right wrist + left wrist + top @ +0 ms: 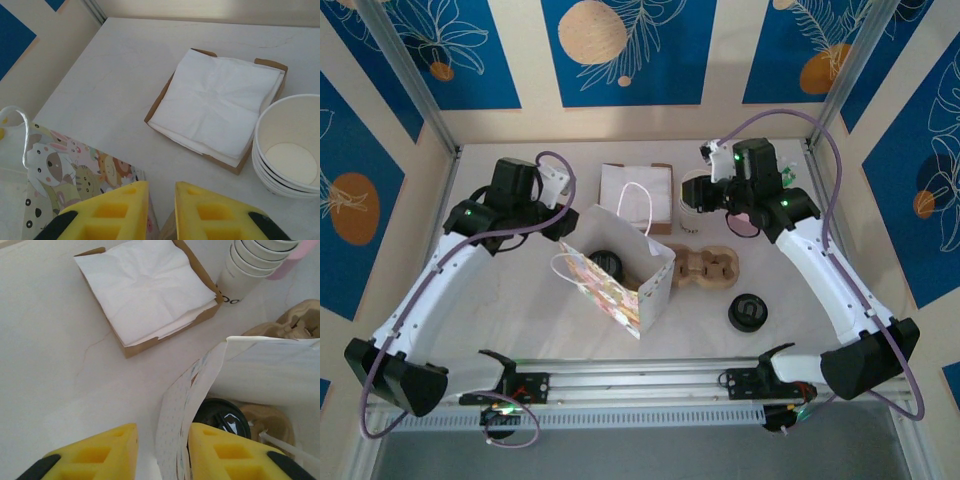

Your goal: Pack the takeout coffee

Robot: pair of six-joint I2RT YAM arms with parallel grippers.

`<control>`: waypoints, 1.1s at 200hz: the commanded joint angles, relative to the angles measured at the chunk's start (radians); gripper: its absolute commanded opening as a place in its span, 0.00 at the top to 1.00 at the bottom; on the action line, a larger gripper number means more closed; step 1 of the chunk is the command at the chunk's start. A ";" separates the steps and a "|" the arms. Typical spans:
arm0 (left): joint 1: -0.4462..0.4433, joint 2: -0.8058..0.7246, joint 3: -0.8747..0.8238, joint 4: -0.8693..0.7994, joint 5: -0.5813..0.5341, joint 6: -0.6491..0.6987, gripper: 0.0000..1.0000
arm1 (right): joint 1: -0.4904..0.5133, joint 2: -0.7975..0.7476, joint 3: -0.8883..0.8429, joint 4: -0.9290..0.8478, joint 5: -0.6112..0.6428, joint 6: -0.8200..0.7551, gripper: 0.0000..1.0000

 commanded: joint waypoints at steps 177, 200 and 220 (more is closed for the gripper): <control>-0.007 -0.110 -0.060 -0.047 -0.178 -0.020 0.99 | 0.099 0.294 0.210 -0.020 0.157 0.148 0.77; -0.007 -0.127 -0.072 -0.059 -0.199 -0.043 1.00 | 0.110 0.366 0.267 -0.031 0.220 0.189 0.74; -0.007 -0.142 -0.079 -0.065 -0.196 -0.053 1.00 | 0.113 0.446 0.336 -0.061 0.264 0.218 0.74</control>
